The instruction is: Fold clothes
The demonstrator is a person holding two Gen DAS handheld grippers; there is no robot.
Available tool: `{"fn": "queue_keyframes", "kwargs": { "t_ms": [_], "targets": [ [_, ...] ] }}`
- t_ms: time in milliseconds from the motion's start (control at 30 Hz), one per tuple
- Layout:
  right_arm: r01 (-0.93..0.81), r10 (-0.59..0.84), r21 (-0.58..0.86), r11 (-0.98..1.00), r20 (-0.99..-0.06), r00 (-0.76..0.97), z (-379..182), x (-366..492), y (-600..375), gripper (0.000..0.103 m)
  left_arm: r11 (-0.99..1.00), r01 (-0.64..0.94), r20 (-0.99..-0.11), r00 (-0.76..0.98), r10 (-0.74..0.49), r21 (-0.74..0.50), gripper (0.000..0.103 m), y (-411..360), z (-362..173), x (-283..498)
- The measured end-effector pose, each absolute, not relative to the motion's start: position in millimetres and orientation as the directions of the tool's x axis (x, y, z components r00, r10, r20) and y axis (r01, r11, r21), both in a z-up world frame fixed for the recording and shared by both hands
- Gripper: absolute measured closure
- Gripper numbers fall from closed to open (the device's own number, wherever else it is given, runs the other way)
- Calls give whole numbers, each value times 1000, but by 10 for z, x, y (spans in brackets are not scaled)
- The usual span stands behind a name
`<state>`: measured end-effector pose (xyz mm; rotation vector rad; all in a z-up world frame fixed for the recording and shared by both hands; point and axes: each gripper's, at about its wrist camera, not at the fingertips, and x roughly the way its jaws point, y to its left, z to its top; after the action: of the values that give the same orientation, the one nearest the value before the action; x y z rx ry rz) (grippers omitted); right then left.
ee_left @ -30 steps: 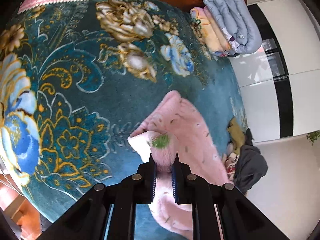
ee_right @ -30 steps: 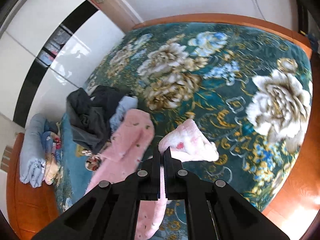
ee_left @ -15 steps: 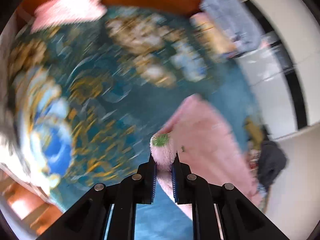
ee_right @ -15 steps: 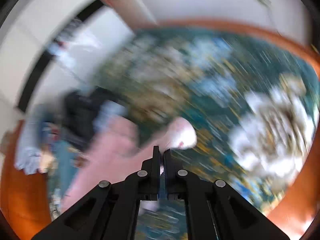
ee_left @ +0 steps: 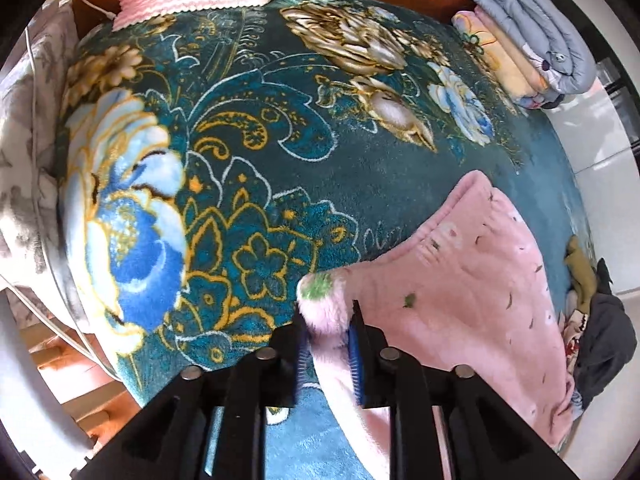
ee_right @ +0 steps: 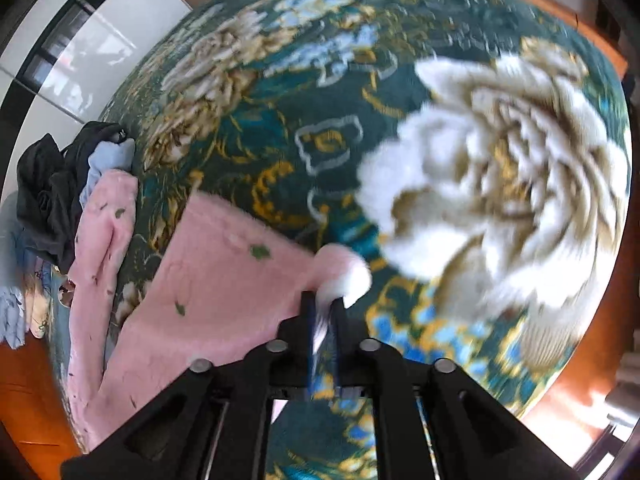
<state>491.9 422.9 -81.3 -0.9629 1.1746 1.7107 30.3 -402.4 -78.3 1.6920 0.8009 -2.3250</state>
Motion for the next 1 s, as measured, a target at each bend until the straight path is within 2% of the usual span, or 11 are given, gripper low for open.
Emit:
{"fn": "queue_keyframes", "kwargs": {
  "t_ms": [33, 67, 200, 333, 533, 833, 867, 900, 933, 967, 1000],
  "targets": [
    [-927, 222, 302, -221, -910, -349, -798, 4927, 4267, 76, -855, 428, -928, -345, 144, -292, 70, -4022, -744, 289],
    [-930, 255, 278, -241, -906, -337, -728, 4853, 4334, 72, -864, 428, -928, -356, 108, -265, 66, -4003, -674, 268],
    [-920, 343, 230, -317, -876, -338, -489, 4485, 4589, 66, -889, 431, -916, -399, -33, -156, 54, -3923, -399, 180],
    [-834, 247, 398, -381, -826, -507, -532, 3739, 4811, 58, -913, 366, -904, -427, 9, -182, 47, -3578, -272, 48],
    [-837, 200, 437, -329, -834, -514, -838, 2962, 4961, 55, -848, 363, -884, -408, 227, -385, 47, -3071, -424, 105],
    [-839, 129, 485, -248, -841, -525, -1291, 1804, 5181, 52, -778, 423, -872, -373, 317, -464, 47, -2700, -722, 364],
    [-843, 130, 467, -266, -849, -512, -1281, 1758, 5155, 52, -780, 419, -872, -370, 320, -464, 47, -2674, -728, 359],
    [-845, 128, 448, -293, -857, -499, -1268, 1705, 5125, 60, -781, 413, -869, -374, 323, -468, 47, -2654, -706, 354],
    [-838, 117, 445, -317, -858, -500, -1263, 1661, 5101, 81, -781, 406, -865, -379, 329, -475, 47, -2640, -686, 343],
    [-827, 93, 454, -332, -857, -508, -1265, 1619, 5070, 91, -781, 397, -860, -384, 335, -482, 47, -2623, -648, 333],
    [-822, 76, 460, -336, -856, -511, -1256, 1599, 5039, 94, -782, 390, -856, -391, 338, -486, 47, -2624, -603, 332]
  ]
}}
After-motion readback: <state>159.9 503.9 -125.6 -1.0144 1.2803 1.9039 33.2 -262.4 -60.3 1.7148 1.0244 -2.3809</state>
